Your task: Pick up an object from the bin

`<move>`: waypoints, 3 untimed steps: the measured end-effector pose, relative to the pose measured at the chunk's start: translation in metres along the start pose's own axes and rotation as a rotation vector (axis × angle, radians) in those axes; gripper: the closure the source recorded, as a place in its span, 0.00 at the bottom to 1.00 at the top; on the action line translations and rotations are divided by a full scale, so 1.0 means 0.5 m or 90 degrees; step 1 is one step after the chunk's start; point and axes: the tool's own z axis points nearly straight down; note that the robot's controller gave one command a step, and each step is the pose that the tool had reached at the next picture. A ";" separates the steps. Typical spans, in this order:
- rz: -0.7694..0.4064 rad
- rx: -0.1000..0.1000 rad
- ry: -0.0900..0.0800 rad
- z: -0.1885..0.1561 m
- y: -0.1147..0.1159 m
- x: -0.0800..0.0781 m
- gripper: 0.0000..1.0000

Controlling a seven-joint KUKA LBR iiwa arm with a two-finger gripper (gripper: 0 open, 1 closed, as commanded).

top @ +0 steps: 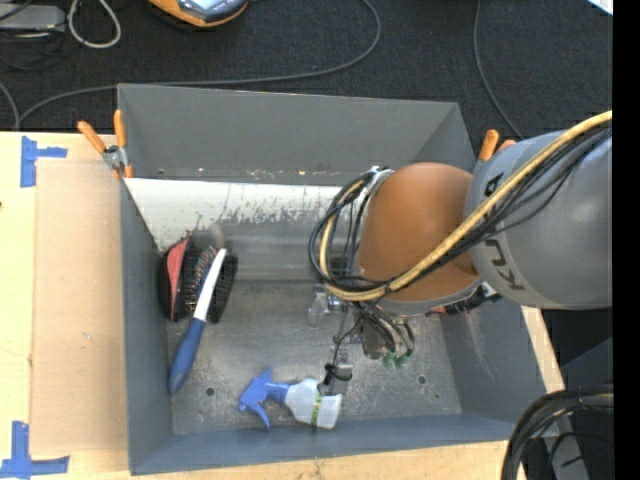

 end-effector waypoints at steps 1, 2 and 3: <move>0.000 0.000 0.000 0.000 0.000 0.000 0.00; -0.063 0.000 0.001 0.127 0.081 0.035 0.00; -0.073 0.000 -0.002 0.164 0.100 0.020 0.00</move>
Offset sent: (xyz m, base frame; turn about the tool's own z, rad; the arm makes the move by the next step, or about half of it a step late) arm -0.0178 0.0428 -0.0657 -0.1077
